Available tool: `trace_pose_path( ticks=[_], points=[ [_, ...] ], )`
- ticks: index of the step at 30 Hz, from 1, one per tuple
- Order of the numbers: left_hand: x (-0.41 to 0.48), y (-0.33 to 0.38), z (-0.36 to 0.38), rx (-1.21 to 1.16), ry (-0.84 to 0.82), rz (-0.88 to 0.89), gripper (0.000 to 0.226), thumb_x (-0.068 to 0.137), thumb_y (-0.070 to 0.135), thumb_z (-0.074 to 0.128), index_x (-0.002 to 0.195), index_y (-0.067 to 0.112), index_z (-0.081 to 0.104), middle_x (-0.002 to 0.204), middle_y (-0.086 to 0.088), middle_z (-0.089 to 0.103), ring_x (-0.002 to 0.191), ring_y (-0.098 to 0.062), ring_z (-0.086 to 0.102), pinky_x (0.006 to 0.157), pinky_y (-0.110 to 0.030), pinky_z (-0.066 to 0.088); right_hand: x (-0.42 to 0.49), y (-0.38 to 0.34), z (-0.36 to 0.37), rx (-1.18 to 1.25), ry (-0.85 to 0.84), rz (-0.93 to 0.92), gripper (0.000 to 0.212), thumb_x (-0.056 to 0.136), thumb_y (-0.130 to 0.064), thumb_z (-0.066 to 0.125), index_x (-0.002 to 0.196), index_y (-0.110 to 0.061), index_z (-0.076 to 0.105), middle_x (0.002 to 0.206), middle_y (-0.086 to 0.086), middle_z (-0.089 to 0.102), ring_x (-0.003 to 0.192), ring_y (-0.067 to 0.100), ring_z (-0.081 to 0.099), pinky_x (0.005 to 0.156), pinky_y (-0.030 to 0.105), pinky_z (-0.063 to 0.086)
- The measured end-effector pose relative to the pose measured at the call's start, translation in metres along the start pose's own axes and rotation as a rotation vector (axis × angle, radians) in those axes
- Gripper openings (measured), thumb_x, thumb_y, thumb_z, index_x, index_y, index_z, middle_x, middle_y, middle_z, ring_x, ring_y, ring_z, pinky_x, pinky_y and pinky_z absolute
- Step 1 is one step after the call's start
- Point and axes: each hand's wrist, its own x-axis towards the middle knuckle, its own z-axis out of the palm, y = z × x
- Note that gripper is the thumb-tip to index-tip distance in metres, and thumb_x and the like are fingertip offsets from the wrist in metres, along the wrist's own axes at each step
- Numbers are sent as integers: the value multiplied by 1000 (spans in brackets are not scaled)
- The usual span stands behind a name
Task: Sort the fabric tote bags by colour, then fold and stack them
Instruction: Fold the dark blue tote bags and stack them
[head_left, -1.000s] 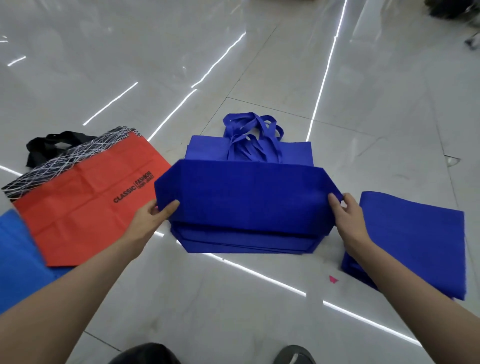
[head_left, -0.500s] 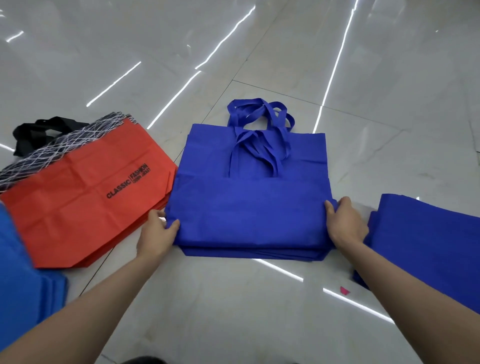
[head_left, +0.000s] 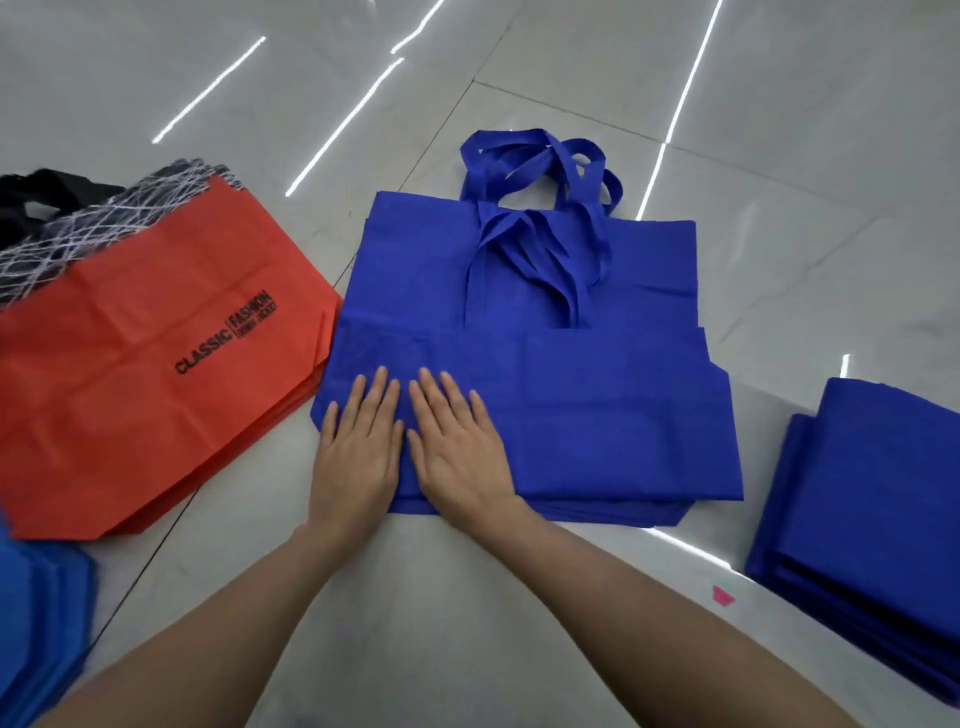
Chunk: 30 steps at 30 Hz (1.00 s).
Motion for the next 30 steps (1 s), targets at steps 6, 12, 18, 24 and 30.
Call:
trace_pose_path(
  ticks=[6,12,18,24,30],
  points=[
    [-2,3,-2,-28,21,-48,56,91,38,29,141,14,40,151,-2,32,139,-22,28,111,-43,19,-27,60,-16,-64,-30,57,54,94,-53,28,146,-39,27,156,-5,24,144,24,20,114,46,11],
    [-3,5,-3,-35,12,-67,65,88,47,26,143,15,36,153,-2,27,141,-21,22,113,-42,13,-75,146,-44,-188,-39,227,55,95,-57,15,148,-44,11,159,-7,12,146,25,8,116,43,2],
    [-4,11,-10,-48,-37,-82,68,87,49,24,144,14,35,155,-2,23,142,-23,18,113,-51,11,-94,166,-57,-204,1,360,55,95,-52,22,148,-36,22,156,1,23,144,30,16,113,46,9],
    [-2,11,-21,-206,42,-200,48,86,36,62,129,17,54,155,-18,9,141,-39,8,114,-49,14,-75,149,-70,-208,59,369,50,92,-37,36,132,-15,54,146,17,41,138,38,31,113,48,8],
    [18,8,-30,-64,74,-56,43,85,44,54,114,13,60,152,-11,28,142,-30,20,110,-51,19,-2,127,-91,167,160,400,45,95,-26,53,131,-2,43,138,15,42,129,30,35,110,35,29]
  ],
)
